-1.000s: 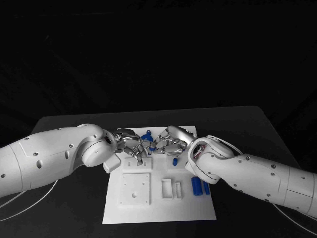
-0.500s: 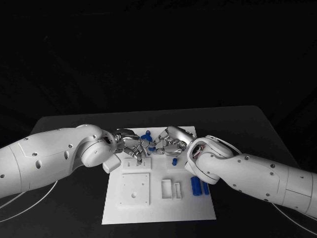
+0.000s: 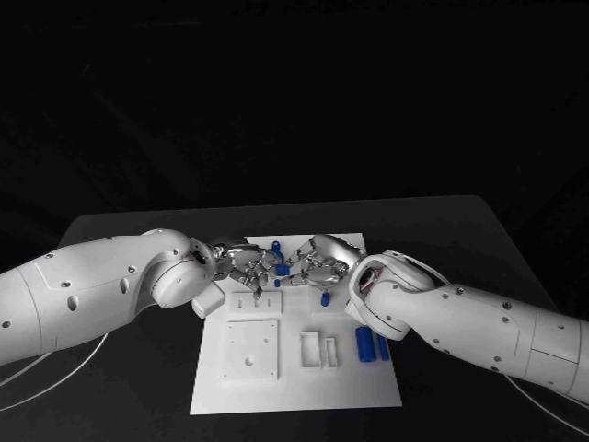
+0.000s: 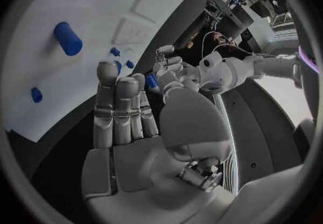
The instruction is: Assemble the parts on the task board
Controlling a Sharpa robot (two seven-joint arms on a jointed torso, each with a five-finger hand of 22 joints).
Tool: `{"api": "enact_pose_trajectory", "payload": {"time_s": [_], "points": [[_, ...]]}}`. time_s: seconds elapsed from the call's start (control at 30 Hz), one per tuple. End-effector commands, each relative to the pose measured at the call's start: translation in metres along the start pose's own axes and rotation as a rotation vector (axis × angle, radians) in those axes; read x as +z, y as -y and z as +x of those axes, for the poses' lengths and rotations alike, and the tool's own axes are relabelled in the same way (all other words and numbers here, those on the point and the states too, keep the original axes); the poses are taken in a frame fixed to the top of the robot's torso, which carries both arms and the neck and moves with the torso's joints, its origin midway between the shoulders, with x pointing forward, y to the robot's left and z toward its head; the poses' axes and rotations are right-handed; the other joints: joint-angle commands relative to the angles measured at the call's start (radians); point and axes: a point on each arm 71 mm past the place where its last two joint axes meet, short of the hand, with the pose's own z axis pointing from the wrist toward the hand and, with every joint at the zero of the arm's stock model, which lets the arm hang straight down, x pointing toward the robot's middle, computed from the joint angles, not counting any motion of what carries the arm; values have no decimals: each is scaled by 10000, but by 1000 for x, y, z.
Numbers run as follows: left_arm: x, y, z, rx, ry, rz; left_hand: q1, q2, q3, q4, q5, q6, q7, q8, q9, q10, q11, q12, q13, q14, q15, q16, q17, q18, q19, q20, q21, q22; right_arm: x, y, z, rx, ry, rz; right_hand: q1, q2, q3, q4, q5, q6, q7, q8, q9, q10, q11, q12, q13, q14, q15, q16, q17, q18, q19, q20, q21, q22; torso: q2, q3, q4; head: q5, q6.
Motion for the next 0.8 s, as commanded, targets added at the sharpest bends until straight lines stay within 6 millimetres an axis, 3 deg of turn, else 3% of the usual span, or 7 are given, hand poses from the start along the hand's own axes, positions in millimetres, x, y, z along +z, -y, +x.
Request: {"api": "enact_pose_trajectory", "payload": {"time_s": [0.03, 0.43, 0.67, 0.73, 0.8], "points": [[0, 2, 0, 253, 86, 68, -92, -139, 1078, -892, 74, -61, -128, -432, 736, -105, 38, 76, 84, 26, -41, 16, 75, 13, -83, -20, 125, 236, 0, 1, -1, 274, 171, 114, 80, -2, -116, 38, 65, -102, 6, -61, -7, -76, -10, 78, -145, -56, 19, 54, -41, 142, 101, 62, -62, 36, 4, 8, -1, 11, 3], [0, 0, 2, 1027, -86, -111, 231, -326, 1040, -823, 145, 176, -125, -853, 984, -85, 11, 99, 93, 15, -41, 33, 119, 16, -40, -41, 87, 314, -1, 6, -6, 571, 653, 327, 197, -46, -284, 168, 342, -288, 45, -70, -10, -205, 9, 257, -790, -124, 37, 29, -284, 171, 198, 84, -579, 98, 1, 9, 0, 49, 4], [0, 0, -2, 1096, 253, -46, 377, -386, 1011, -610, 46, 182, -101, -1031, 931, -102, 22, 7, 36, 21, -32, -56, 67, 8, -8, -36, -2, 270, -1, 7, -8, 532, 699, 339, 317, 11, 47, -105, 358, -196, 41, -72, -13, -220, -12, 316, -870, -110, 25, 81, -275, 169, 230, 75, -553, 200, -3, 8, 15, 58, -8], [-1, 0, -4, 1061, 391, -17, 438, -327, 990, -477, -397, 85, -59, -1166, 801, -178, 52, -89, -13, -25, -5, -157, 16, -11, -34, -18, -75, 215, -2, 8, -9, 479, 689, 346, 356, 10, 289, -242, 402, -122, 33, -72, -12, -215, -28, 343, -882, -85, 9, 119, -253, 165, 255, 63, -490, 242, -11, 2, 19, 63, -15], [-1, -1, -6, 959, 577, 30, 697, -328, 833, -257, -1244, 79, -6, -1465, 291, -205, 100, -240, -101, -24, 46, -326, -78, -35, -23, 33, -252, 34, -2, 8, -11, 295, 581, 308, 236, -62, 656, -413, 490, -15, 4, -79, -14, -187, -52, 430, -848, -10, -9, 256, -139, 149, 311, 40, -284, 335, -10, -10, 19, 85, -10]]}}
